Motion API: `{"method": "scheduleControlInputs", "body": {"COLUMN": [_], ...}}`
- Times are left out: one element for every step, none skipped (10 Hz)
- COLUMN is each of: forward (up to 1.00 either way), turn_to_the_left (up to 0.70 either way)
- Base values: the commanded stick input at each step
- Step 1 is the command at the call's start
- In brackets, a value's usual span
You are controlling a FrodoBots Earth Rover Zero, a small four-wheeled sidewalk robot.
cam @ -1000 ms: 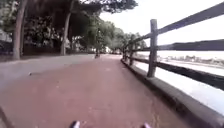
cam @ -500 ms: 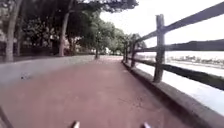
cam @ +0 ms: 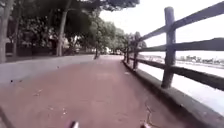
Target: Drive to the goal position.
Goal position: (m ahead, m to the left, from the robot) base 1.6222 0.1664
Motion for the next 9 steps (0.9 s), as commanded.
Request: {"method": "scheduleControlInputs", "body": {"forward": [0.7,0.7,0.7,0.7,0.7,0.7,0.7,0.7,0.7], "turn_to_the_left": [0.0,0.0,0.0,0.0,0.0,0.0,0.0,0.0,0.0]}}
